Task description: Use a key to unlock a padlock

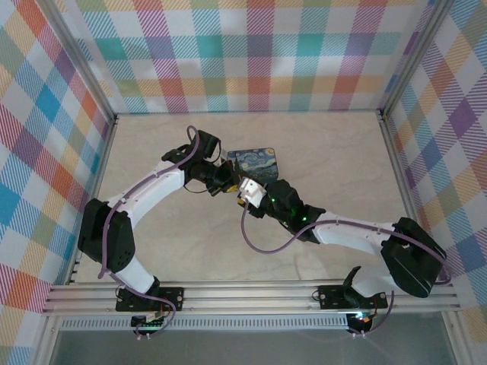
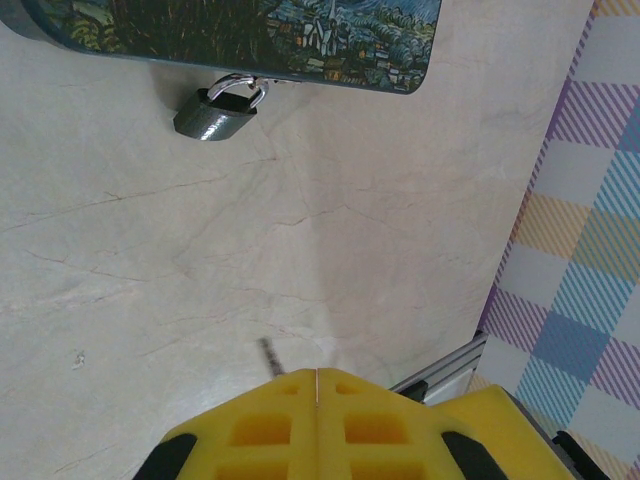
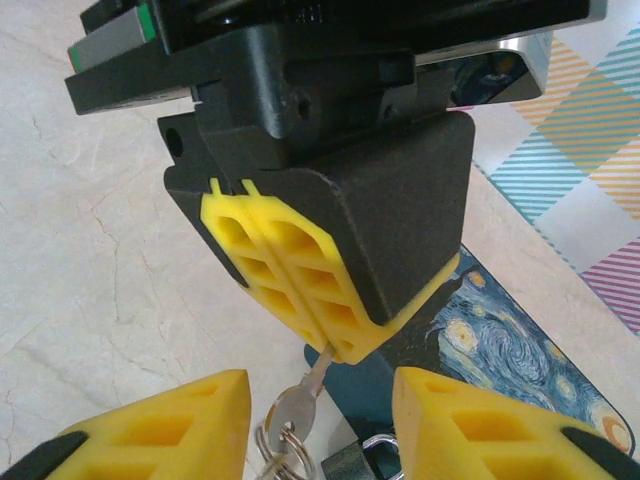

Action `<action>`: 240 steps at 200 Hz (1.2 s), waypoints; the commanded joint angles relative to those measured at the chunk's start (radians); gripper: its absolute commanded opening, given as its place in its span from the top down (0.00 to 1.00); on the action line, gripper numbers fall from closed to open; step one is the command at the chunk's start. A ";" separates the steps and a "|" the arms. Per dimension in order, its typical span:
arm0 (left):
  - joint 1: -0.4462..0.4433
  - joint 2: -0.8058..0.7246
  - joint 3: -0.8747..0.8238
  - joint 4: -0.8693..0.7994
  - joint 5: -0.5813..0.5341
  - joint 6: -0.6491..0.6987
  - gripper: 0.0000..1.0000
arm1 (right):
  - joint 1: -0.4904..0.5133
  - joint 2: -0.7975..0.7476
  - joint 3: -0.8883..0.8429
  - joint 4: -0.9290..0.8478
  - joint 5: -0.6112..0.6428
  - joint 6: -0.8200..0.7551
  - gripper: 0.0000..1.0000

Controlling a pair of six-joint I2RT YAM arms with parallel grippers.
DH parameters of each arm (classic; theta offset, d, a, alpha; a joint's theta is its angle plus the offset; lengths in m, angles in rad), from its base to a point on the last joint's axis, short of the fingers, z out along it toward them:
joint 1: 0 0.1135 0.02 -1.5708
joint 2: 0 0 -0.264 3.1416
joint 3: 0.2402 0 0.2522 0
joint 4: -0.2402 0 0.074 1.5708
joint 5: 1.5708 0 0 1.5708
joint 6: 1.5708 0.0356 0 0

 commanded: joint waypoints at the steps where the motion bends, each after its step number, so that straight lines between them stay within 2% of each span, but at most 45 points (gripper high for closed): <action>1: -0.013 -0.027 0.015 0.012 0.006 -0.020 1.00 | 0.003 0.016 -0.010 0.050 0.014 -0.019 0.61; 60: -0.012 -0.060 -0.014 0.054 -0.042 -0.077 1.00 | 0.002 0.009 -0.030 0.041 -0.005 -0.015 0.60; 92: -0.012 -0.061 -0.018 0.087 -0.019 -0.105 1.00 | 0.003 0.007 -0.040 0.067 0.027 -0.008 0.63; 183: -0.012 -0.074 -0.034 0.070 -0.031 -0.096 1.00 | 0.002 -0.005 -0.035 0.120 0.059 0.010 0.65; 240: -0.013 -0.084 -0.036 0.078 -0.022 -0.104 1.00 | 0.001 0.022 -0.022 0.127 0.055 0.009 0.74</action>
